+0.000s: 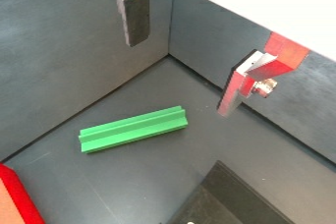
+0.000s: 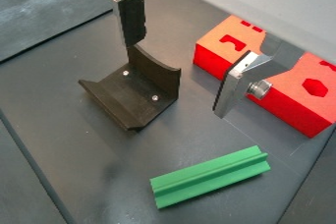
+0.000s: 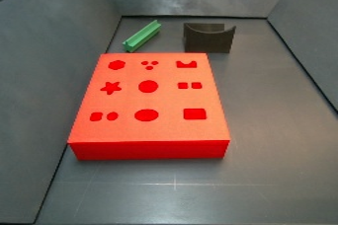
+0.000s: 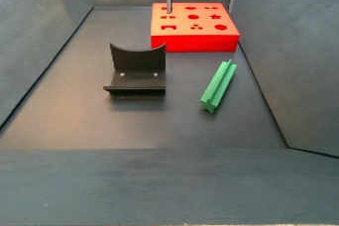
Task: Pick up the star object. Move up. Place the star object on the fixture. Regrasp the star object. Move to above the board. Insert the star object.
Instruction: Pick up the star object.
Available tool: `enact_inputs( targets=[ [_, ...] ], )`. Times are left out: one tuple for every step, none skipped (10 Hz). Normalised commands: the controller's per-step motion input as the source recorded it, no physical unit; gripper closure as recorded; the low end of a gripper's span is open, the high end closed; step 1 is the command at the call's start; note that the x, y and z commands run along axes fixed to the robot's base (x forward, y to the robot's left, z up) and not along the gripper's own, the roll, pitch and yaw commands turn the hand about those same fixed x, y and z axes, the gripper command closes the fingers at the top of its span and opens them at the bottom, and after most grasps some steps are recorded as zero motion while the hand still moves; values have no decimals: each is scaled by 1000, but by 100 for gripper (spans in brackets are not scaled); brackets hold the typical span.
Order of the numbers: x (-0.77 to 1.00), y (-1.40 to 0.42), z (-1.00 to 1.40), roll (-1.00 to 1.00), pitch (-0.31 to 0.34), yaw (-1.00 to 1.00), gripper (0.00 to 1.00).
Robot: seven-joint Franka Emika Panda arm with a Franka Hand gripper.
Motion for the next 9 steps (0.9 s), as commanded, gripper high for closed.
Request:
enact_inputs(
  targets=[
    [0, 0, -157, -119, -154, 0, 0],
    [-271, -209, -997, 1, 0, -191, 0],
    [-194, -386, -1000, 87, -41, -211, 0],
    [-157, -480, -1000, 77, -51, -294, 0],
    [-137, -509, -1000, 73, -54, -323, 0],
    [-126, -503, -1000, 84, -57, -331, 0],
    [-86, -523, -1000, 96, -53, -394, 0],
    [-66, -520, -991, 116, -44, -577, 0],
    [0, -251, -877, 131, 0, -860, 0]
  ],
)
